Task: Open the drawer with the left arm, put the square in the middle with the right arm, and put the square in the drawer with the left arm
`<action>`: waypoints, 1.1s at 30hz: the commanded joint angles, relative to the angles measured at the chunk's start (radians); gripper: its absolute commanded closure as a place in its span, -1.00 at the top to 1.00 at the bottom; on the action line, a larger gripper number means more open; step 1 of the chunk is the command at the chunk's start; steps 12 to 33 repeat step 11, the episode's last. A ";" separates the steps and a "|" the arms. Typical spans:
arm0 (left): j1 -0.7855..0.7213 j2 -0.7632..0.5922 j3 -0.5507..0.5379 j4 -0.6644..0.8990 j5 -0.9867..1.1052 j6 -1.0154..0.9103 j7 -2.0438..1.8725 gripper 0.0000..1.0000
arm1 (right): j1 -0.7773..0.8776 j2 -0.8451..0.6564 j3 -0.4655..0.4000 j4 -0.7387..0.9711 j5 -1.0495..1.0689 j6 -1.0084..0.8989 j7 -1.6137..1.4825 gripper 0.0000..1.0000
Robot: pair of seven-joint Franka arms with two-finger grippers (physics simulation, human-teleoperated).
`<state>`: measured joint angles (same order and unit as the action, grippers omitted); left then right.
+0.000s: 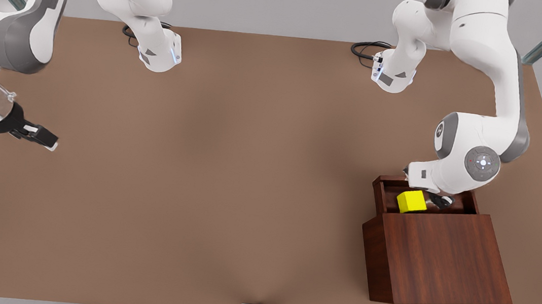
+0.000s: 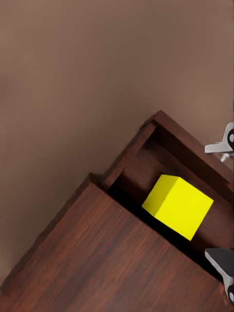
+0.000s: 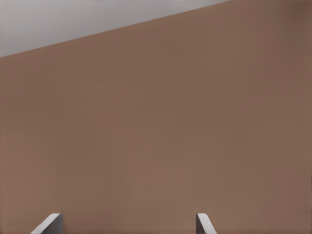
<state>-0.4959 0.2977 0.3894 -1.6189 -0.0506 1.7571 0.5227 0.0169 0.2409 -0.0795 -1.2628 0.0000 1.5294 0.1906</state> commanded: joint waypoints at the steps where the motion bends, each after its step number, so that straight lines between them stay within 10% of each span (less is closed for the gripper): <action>1: 0.000 0.009 -0.001 0.046 -0.008 -0.031 -0.048 1.00 | -0.002 0.000 0.001 -0.001 0.000 0.000 -0.002 1.00; 5: 0.016 -0.002 0.006 0.146 0.012 -0.077 -0.437 1.00 | 0.008 0.001 0.001 -0.004 -0.012 0.000 0.001 1.00; 9: 0.373 -0.104 -0.439 0.125 0.228 -0.073 -0.527 1.00 | 0.011 -0.002 0.003 -0.003 -0.012 -0.002 0.001 1.00; 33: 0.387 -0.143 -0.448 0.073 0.230 -0.016 -0.524 1.00 | 0.011 0.000 0.003 -0.004 -0.012 -0.003 0.003 1.00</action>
